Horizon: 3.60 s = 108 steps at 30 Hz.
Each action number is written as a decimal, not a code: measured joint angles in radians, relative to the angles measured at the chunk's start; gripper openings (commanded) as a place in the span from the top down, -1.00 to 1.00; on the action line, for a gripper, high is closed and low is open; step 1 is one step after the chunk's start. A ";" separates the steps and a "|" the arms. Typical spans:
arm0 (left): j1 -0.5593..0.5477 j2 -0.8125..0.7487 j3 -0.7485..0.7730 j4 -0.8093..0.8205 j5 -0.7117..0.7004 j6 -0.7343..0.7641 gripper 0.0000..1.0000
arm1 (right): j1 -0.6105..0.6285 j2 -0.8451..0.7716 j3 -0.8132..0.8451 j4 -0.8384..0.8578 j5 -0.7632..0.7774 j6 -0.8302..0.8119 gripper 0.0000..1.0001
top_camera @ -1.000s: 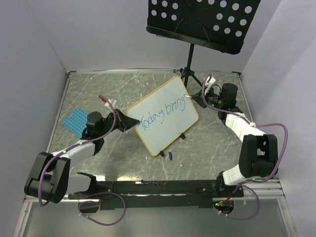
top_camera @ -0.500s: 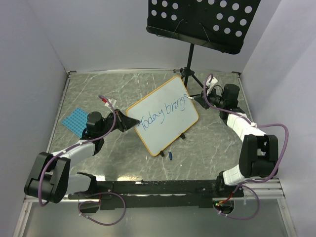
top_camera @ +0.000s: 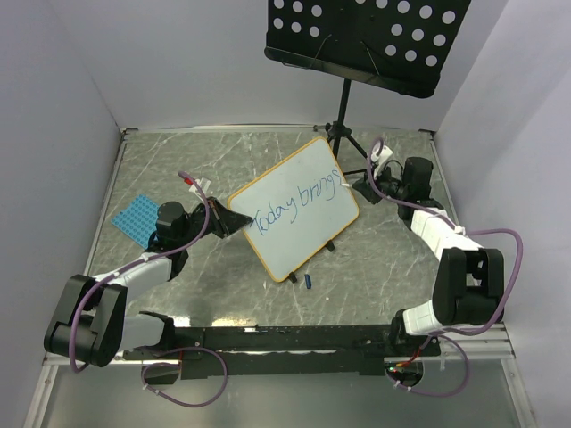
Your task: Write a sentence on the whiteboard
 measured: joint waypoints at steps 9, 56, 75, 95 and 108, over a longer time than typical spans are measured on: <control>0.000 0.000 0.000 0.000 0.000 0.000 0.98 | 0.001 -0.068 -0.008 -0.048 -0.043 0.024 1.00; 0.000 0.000 -0.006 0.010 -0.002 -0.016 0.98 | 0.403 -0.453 0.014 -0.402 -0.169 -0.069 1.00; -0.013 0.000 -0.026 0.009 -0.005 -0.046 0.98 | 0.562 -0.457 -0.063 -0.438 -0.089 -0.179 1.00; -0.018 0.000 -0.027 0.006 -0.008 -0.050 0.98 | 0.607 -0.466 -0.144 -0.406 -0.037 -0.239 1.00; -0.018 0.000 -0.028 0.007 -0.009 -0.050 0.98 | 0.607 -0.466 -0.159 -0.393 -0.019 -0.258 1.00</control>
